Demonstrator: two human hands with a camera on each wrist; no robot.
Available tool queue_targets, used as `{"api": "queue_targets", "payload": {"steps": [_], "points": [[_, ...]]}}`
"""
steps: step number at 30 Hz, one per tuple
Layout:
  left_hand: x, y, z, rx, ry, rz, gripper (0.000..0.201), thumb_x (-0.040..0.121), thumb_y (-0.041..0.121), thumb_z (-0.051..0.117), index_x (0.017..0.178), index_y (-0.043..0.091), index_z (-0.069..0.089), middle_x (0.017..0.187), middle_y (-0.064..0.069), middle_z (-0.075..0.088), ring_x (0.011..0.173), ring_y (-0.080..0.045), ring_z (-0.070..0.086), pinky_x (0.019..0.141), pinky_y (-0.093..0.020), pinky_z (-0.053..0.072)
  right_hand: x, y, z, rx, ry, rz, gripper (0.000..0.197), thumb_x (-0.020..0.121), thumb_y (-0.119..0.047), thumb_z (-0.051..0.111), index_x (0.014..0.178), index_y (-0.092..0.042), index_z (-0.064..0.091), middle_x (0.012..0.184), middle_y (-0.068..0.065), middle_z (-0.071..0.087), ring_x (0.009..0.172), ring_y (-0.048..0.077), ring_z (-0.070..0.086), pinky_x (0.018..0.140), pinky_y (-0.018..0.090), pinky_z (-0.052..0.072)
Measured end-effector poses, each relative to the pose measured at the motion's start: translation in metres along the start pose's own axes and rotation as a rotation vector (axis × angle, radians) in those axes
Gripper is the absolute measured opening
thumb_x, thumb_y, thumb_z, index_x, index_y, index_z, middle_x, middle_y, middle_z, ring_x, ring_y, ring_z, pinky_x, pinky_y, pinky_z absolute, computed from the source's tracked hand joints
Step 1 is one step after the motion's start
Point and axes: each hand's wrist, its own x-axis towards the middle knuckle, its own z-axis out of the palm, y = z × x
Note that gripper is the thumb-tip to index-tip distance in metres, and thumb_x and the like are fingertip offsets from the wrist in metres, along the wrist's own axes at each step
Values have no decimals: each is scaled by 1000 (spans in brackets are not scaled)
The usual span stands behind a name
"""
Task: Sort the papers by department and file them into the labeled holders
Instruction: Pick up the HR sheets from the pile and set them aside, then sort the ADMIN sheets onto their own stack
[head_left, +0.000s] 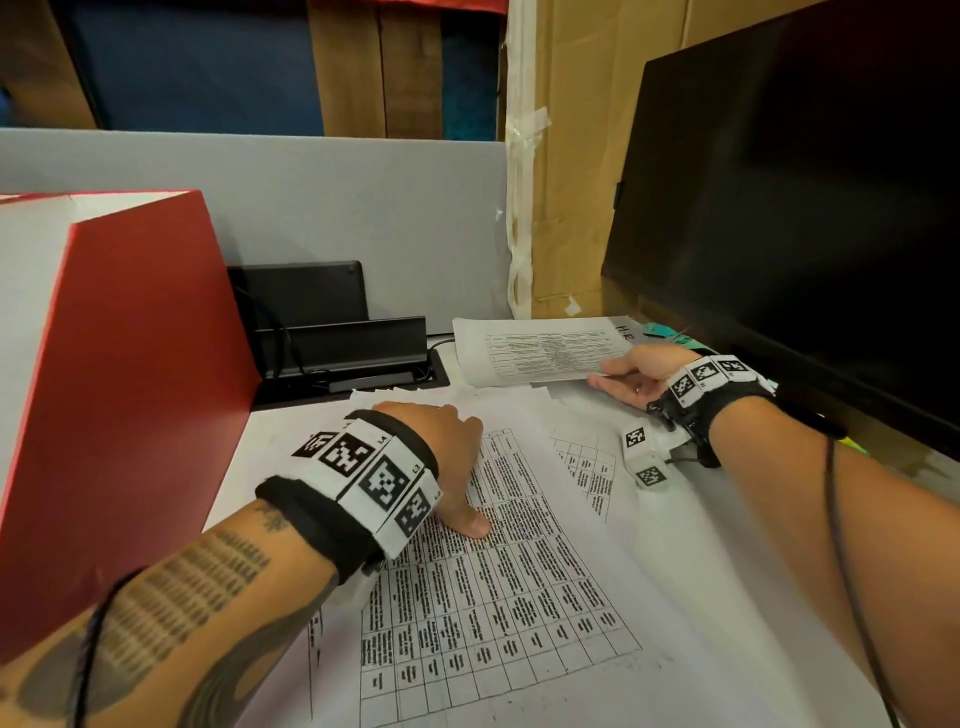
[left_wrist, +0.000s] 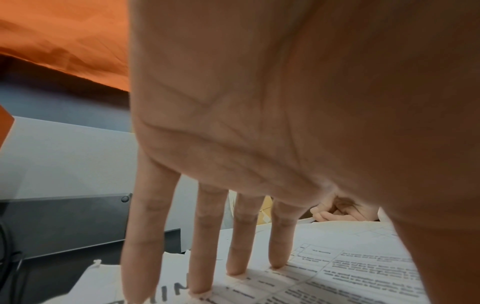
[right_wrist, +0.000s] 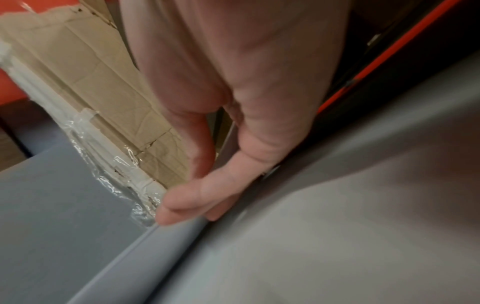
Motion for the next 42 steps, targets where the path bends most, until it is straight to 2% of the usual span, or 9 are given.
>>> {"api": "queue_targets", "payload": {"steps": [5,11,14,17,23,29,33,38,42], "points": [[3,-3,2,6,1,9,103,78,70,72,156,20,28,144,0,49,124,-25,56,99,-45,52,-8,1,-2,4,-56,-14,48,88,6,72,132,-11,63,114,15,77,102,35,75,68,39,65],[-10,-33,-12,-196,119,-53,71,91,49,72,152,27,43,153,6,47,137,-20,49,112,-40,41,-59,4,15,-817,105,-280,25,92,-17,76,113,-12,64,61,5,73,48,17,68,41,22,48],[-14,-69,-12,-220,208,-224,51,94,36,71,141,21,58,140,1,60,123,-21,61,98,-34,51,-91,4,32,-1288,83,-462,21,86,-35,80,92,-17,70,78,6,79,70,19,75,59,26,55],[-14,-91,7,-153,106,-338,49,80,49,81,119,20,72,115,2,72,107,-21,69,92,-36,57,-117,12,60,-1446,-13,-549,31,84,-49,79,87,-18,79,88,2,76,85,19,69,79,36,59],[-12,-94,8,-348,261,-461,30,77,35,87,85,15,66,80,0,63,75,-20,62,65,-31,49,-127,36,98,-1603,-135,-451,46,81,-54,81,103,-16,68,96,1,71,84,18,67,71,32,57],[-31,-99,-15,-462,558,-480,50,75,40,88,117,20,72,117,-9,69,104,-35,66,92,-48,58,-128,41,99,-1373,-100,-400,61,75,-45,89,117,-18,55,110,0,63,91,20,66,69,35,58],[-51,-89,-28,-481,689,-288,15,88,32,79,100,24,80,98,-3,75,102,-29,67,95,-46,57,-129,35,94,-1198,-44,-879,74,72,-47,90,134,-28,54,135,-4,52,124,16,49,105,43,44],[-54,-79,-32,-666,754,-179,16,89,31,79,92,17,73,83,1,71,82,-18,66,81,-33,54,-125,26,91,-926,-159,-931,23,77,-32,89,95,-21,81,95,-4,79,90,15,73,85,47,61],[-41,-77,-9,-759,650,-145,32,79,21,89,106,17,72,96,3,75,91,-17,71,90,-36,58,-112,26,86,-873,-145,-915,30,79,-20,87,108,-18,81,101,-6,79,97,15,74,95,47,59]]}}
